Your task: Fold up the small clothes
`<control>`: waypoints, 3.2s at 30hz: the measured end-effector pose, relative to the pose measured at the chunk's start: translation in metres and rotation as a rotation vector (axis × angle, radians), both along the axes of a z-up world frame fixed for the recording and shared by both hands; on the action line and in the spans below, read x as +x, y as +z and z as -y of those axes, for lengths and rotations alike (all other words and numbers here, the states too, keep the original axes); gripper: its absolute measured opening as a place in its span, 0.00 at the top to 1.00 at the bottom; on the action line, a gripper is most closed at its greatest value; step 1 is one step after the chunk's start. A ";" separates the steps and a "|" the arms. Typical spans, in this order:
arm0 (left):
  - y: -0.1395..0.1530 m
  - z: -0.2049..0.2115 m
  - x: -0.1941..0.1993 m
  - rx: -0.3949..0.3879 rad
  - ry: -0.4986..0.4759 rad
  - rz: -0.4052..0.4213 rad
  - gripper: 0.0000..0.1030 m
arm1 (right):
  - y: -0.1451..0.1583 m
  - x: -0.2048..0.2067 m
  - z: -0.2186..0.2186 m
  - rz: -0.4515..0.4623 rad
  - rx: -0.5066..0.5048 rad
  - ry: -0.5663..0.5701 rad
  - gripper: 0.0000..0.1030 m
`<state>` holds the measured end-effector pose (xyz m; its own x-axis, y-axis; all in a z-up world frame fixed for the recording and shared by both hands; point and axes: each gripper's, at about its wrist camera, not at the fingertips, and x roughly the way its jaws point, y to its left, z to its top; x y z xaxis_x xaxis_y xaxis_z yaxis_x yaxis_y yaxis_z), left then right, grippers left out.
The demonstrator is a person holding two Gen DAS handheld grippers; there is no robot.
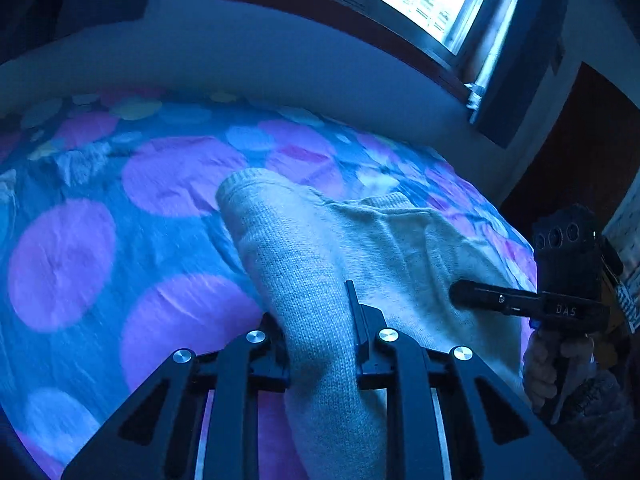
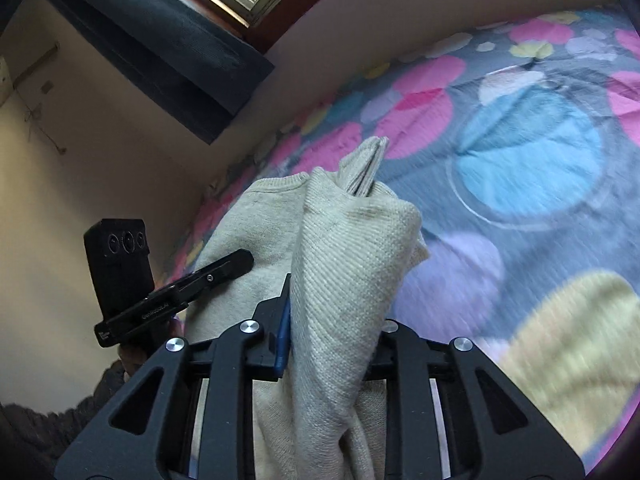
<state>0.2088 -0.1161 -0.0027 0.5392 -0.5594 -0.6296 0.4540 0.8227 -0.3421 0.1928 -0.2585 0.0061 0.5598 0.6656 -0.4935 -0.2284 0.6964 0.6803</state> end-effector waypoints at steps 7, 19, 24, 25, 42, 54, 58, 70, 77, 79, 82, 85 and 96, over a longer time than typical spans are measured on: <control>-0.031 -0.021 0.063 0.064 0.051 -0.103 0.80 | -0.037 0.067 0.002 -0.134 0.084 -0.045 0.79; -0.043 -0.068 0.023 -0.149 0.005 -0.199 0.40 | -0.062 0.044 0.036 -0.268 0.237 -0.046 0.58; -0.052 -0.085 -0.030 -0.261 -0.054 -0.305 0.29 | -0.061 -0.019 0.038 -0.282 0.254 -0.001 0.56; -0.055 -0.085 -0.038 -0.272 -0.062 -0.322 0.29 | -0.060 -0.028 0.038 -0.284 0.253 0.008 0.55; -0.034 -0.083 -0.088 -0.210 -0.059 -0.309 0.73 | -0.039 -0.077 0.001 -0.270 0.171 0.013 0.84; -0.062 -0.089 -0.100 -0.257 -0.052 -0.330 0.73 | -0.067 -0.104 0.004 -0.284 0.203 0.001 0.86; -0.061 -0.103 -0.102 -0.314 -0.059 -0.346 0.66 | -0.068 -0.106 0.007 -0.267 0.232 0.005 0.86; -0.043 -0.110 -0.150 -0.213 -0.039 -0.255 0.39 | -0.071 -0.141 0.036 -0.239 0.301 -0.018 0.76; -0.039 -0.082 -0.163 -0.006 -0.049 -0.182 0.39 | -0.072 -0.144 0.037 -0.234 0.295 -0.017 0.76; -0.040 -0.078 -0.159 0.024 -0.014 -0.174 0.39 | -0.071 -0.144 0.036 -0.233 0.290 -0.016 0.76; -0.042 -0.074 -0.159 0.078 0.014 -0.163 0.39 | -0.070 -0.139 0.033 -0.231 0.284 -0.017 0.76; -0.040 -0.080 -0.162 0.125 0.095 -0.133 0.39 | -0.068 -0.138 0.030 -0.228 0.285 -0.019 0.76; -0.045 -0.100 -0.159 0.077 0.195 -0.160 0.35 | -0.062 -0.137 0.025 -0.235 0.214 -0.041 0.85</control>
<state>0.0502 -0.0158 -0.0475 0.5224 -0.4015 -0.7523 0.2290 0.9158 -0.3298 0.0559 -0.2835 -0.0562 0.4756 0.7477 -0.4634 -0.0226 0.5370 0.8433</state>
